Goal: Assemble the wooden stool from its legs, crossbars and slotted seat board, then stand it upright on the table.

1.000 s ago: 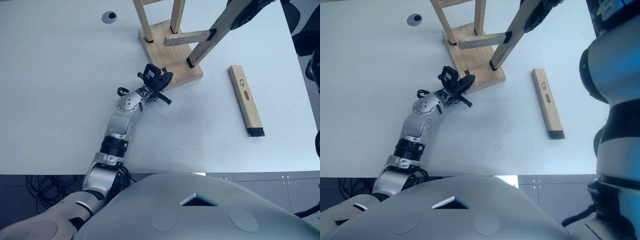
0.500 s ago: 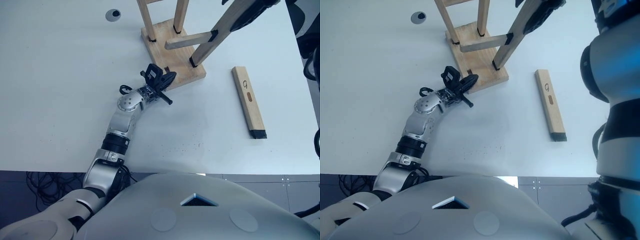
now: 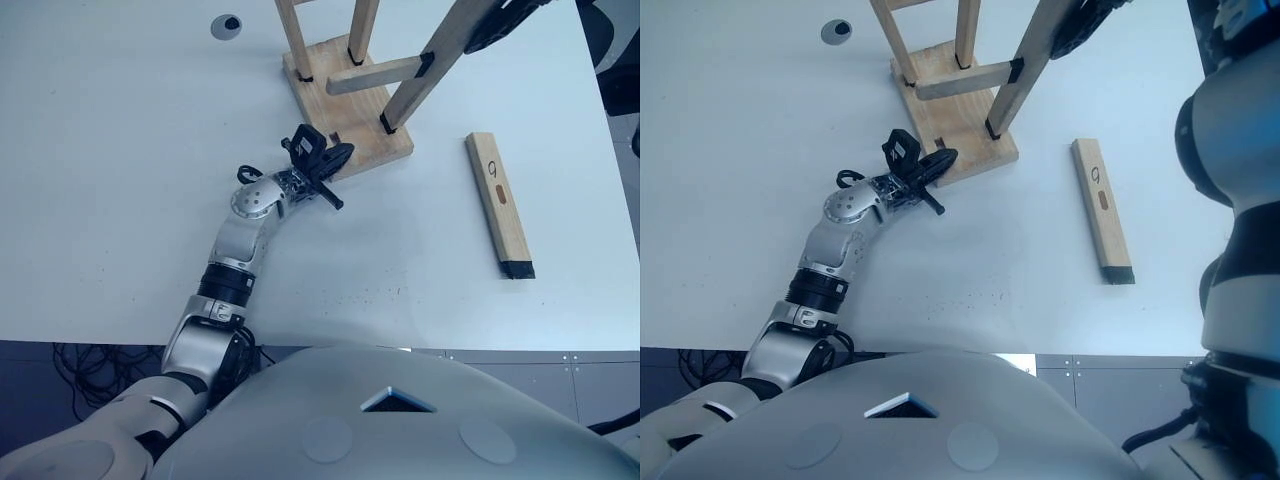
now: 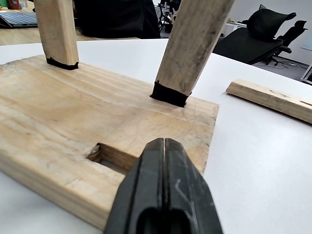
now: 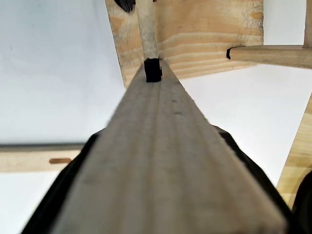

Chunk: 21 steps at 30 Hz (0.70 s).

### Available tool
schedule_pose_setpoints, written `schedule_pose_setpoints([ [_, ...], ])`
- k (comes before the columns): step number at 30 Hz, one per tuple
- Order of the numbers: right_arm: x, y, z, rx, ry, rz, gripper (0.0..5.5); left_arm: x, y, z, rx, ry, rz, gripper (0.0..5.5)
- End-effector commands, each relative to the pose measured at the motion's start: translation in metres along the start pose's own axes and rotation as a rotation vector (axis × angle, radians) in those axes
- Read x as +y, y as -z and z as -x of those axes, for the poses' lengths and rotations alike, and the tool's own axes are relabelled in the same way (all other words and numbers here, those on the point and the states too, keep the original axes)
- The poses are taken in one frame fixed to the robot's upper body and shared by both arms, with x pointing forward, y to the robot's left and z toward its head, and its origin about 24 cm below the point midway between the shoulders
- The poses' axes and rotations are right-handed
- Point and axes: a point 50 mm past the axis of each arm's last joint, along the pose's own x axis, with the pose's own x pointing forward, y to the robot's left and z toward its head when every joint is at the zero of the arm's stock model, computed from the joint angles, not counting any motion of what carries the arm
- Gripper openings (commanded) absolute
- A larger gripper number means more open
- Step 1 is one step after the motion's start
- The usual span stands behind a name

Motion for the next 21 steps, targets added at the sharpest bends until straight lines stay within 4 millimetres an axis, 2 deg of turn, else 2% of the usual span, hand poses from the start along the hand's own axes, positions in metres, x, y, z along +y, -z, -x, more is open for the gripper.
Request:
schedule_pose_setpoints([
  [1,0.003,0.006,0.002,-0.018,-0.002,-0.02,2.08,-0.001,0.076,0.028,0.364,-0.053,0.127,0.0],
  [8,0.005,0.01,-0.015,-0.007,-0.046,-0.047,2.05,0.001,0.081,0.028,0.373,-0.047,0.132,0.0],
  [10,0.004,0.007,-0.021,-0.022,-0.058,-0.072,2.05,-0.002,0.08,0.027,0.369,-0.039,0.131,0.0],
  [21,-0.001,-0.001,-0.03,-0.048,-0.031,-0.11,2.05,-0.02,0.07,0.021,0.347,-0.021,0.139,0.0],
])
